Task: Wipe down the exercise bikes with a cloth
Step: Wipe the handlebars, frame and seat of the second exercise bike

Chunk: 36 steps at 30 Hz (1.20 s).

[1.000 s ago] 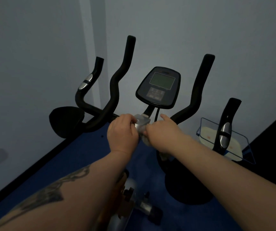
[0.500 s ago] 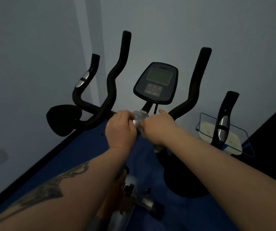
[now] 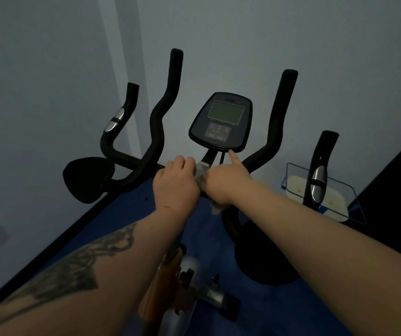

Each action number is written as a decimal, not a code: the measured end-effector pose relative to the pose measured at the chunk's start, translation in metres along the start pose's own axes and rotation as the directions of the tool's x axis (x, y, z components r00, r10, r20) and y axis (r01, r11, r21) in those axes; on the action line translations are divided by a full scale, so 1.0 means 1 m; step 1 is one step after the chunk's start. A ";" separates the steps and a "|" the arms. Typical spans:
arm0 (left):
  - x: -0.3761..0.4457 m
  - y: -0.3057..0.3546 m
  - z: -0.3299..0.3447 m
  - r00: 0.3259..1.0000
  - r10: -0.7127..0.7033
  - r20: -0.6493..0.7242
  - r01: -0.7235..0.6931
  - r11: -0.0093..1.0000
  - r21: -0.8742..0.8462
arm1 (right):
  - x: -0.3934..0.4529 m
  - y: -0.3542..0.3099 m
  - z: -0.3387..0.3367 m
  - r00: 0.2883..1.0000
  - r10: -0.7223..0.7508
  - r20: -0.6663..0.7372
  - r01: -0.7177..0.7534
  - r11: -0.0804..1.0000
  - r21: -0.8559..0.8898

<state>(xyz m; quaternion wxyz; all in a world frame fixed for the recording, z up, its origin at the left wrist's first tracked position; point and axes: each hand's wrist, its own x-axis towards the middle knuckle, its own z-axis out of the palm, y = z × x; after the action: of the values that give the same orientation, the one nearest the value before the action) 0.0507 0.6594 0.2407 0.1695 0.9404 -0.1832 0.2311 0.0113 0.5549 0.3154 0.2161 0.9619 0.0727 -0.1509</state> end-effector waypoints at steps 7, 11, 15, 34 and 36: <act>0.001 -0.008 -0.006 0.999 0.036 -0.027 -0.040 0.990 -0.138 | -0.019 -0.008 0.036 0.951 0.067 -0.302 -0.066 0.998 0.012; -0.004 -0.011 -0.001 0.993 -0.025 -0.115 -0.015 0.944 -0.330 | -0.008 -0.001 0.026 0.973 0.070 -0.221 -0.052 0.995 0.086; -0.004 -0.010 -0.005 0.991 -0.048 -0.126 -0.005 0.922 -0.388 | 0.002 0.003 0.014 0.996 0.014 -0.083 -0.010 0.999 0.048; -0.005 -0.008 -0.004 0.992 -0.068 -0.103 0.024 0.926 -0.378 | -0.013 -0.004 0.033 0.990 0.032 -0.138 -0.026 0.999 0.039; -0.004 -0.010 -0.001 0.990 -0.069 -0.124 0.017 0.926 -0.378 | -0.007 -0.003 0.035 0.993 0.014 -0.120 -0.010 0.999 0.031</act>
<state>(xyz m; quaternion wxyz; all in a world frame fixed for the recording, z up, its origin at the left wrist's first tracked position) 0.0509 0.6697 0.2371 0.3633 0.8765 -0.1914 0.2513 -0.0056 0.5419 0.2862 0.1976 0.9728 0.0775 -0.0925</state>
